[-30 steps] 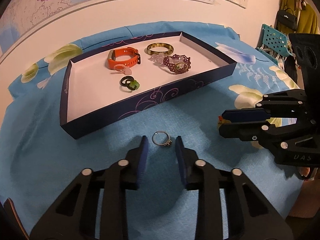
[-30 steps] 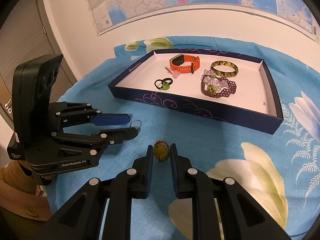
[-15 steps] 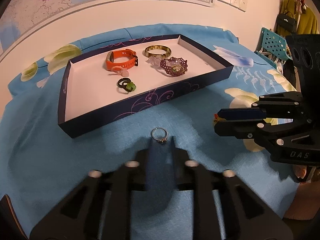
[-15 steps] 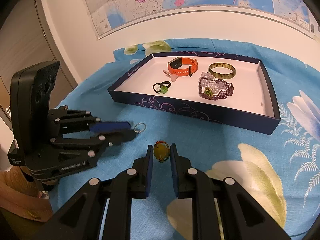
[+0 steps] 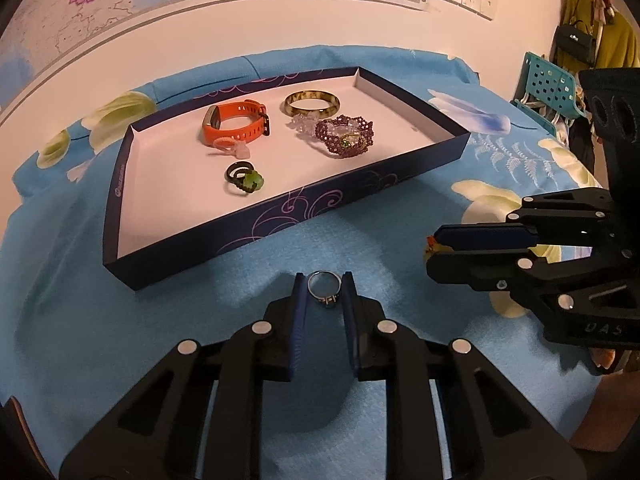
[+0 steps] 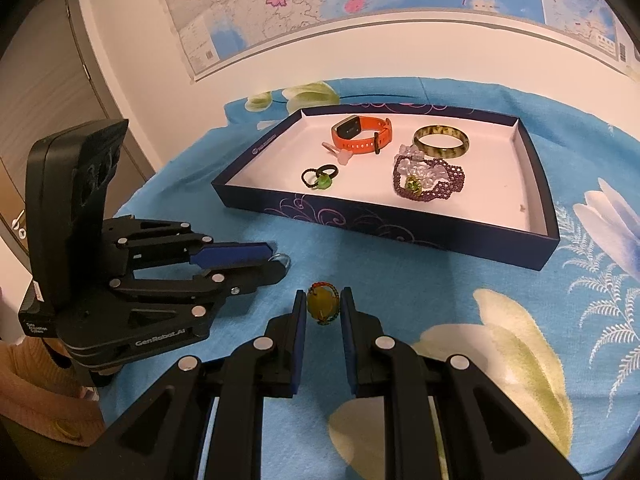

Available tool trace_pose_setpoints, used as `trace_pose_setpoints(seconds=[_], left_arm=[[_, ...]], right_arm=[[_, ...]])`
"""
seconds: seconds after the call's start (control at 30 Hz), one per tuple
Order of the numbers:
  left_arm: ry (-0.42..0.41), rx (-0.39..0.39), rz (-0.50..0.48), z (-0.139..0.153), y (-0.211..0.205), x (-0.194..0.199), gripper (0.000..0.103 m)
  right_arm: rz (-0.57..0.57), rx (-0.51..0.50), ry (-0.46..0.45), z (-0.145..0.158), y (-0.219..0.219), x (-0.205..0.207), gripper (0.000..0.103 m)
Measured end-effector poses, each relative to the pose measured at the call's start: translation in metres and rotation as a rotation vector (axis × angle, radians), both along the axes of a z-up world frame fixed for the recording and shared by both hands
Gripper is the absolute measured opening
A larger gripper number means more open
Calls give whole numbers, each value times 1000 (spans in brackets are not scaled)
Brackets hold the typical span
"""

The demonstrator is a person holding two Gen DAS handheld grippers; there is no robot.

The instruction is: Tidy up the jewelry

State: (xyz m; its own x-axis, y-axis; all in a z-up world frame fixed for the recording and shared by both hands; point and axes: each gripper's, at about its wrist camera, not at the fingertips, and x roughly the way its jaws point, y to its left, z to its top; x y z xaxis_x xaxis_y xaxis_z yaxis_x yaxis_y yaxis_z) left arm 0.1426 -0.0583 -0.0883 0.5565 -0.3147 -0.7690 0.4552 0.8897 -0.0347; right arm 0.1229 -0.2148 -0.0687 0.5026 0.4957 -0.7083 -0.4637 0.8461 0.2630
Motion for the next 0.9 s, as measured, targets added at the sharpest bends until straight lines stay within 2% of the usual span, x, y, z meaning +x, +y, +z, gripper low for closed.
trace_pose_setpoints(seconds=[0.33,0.4,0.57,0.9], left_arm=[[-46,-26,14,16,2,-10,18],[-55,-32,15,20,2,-11,10],[-79,-47,17,29,4,-13,10],[-76,-54,26,29,9,-14,9]], right_arm=[[-9,19,-26,7,-5,2,15],[-12,24,-30,9,-6,3,15],[-20,29,-42,12,-8,4,15],[-26,37,-44,13,-11,4,15]])
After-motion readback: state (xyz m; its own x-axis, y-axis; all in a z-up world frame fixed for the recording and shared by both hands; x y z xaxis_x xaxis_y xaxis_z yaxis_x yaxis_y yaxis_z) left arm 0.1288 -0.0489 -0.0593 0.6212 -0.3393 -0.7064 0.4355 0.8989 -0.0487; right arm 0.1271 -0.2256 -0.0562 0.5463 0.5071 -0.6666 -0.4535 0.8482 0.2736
